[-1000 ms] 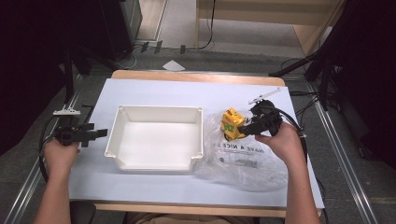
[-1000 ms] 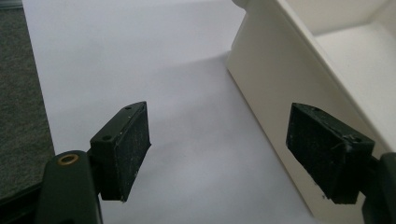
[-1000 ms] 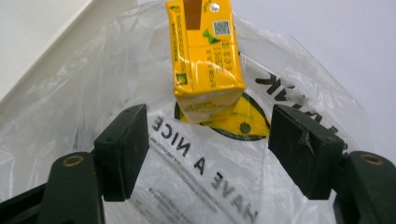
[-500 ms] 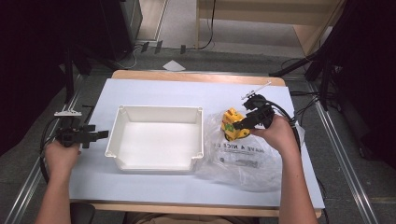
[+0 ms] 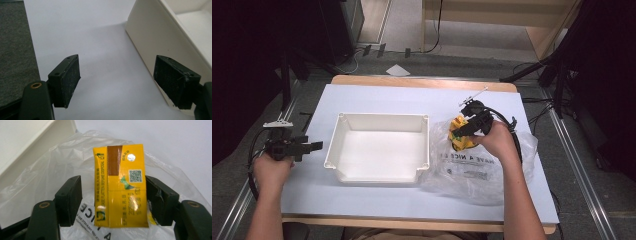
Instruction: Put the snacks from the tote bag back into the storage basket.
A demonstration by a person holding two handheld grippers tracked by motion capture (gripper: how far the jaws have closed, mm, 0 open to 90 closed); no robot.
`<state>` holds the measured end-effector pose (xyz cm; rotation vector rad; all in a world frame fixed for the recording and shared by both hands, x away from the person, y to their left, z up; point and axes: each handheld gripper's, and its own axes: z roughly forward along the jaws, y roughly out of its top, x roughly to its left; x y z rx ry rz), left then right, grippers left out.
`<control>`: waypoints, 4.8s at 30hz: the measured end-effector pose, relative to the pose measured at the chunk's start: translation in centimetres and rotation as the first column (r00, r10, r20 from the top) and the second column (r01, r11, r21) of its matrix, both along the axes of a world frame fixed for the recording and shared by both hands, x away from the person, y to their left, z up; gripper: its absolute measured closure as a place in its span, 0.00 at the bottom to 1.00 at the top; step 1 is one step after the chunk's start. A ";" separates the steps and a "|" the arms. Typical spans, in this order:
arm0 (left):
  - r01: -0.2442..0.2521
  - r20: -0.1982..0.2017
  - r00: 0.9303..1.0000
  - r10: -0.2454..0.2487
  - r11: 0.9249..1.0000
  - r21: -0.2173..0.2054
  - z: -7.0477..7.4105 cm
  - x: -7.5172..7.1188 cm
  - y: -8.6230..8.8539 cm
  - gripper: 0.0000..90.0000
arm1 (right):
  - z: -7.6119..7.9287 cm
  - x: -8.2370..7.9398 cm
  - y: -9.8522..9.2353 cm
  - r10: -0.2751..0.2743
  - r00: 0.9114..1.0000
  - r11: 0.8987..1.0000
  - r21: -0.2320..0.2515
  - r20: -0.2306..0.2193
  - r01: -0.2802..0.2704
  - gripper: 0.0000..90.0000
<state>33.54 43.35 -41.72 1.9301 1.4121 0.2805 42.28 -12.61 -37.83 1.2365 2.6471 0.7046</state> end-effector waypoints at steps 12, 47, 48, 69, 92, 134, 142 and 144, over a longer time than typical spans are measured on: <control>0.042 0.003 0.999 -0.042 0.999 -0.006 -0.3 0.2 -0.5 0.25 | -2.3 1.3 0.7 0.020 1.000 1.000 0.001 -0.011 -0.020 0.41; 0.037 -0.007 0.999 -0.037 0.999 -0.003 -0.5 0.0 -0.2 0.25 | -1.8 0.8 1.1 0.065 0.996 0.997 -0.047 0.067 -0.062 0.58; 0.034 -0.006 0.999 -0.035 0.999 -0.004 -0.5 0.0 -0.2 0.25 | -1.6 0.7 1.1 0.067 0.995 0.997 -0.051 0.071 -0.064 0.59; 0.038 -0.004 0.999 -0.038 0.999 -0.003 -0.5 0.0 -0.2 0.25 | 1.2 -0.1 0.2 0.059 0.996 0.998 -0.002 0.062 -0.059 0.60; 0.054 -0.007 0.999 -0.054 0.999 0.005 -0.5 0.1 -0.5 0.25 | 3.0 -0.7 -0.4 0.029 1.000 0.999 0.035 0.009 -0.029 0.60; 0.056 0.028 0.998 -0.055 0.998 -0.033 0.0 -0.3 0.0 0.26 | 6.8 -3.1 1.7 0.101 0.994 0.993 0.053 0.038 -0.103 0.60; 0.056 0.017 0.998 -0.056 0.998 -0.016 -0.2 -0.2 0.0 0.26 | 7.5 -3.3 2.2 0.108 0.993 0.992 0.057 0.055 -0.111 0.60; 0.051 0.025 0.998 -0.051 0.999 -0.017 -0.3 -0.2 0.0 0.26 | 7.7 -3.3 2.5 0.112 0.992 0.992 0.058 0.061 -0.115 0.60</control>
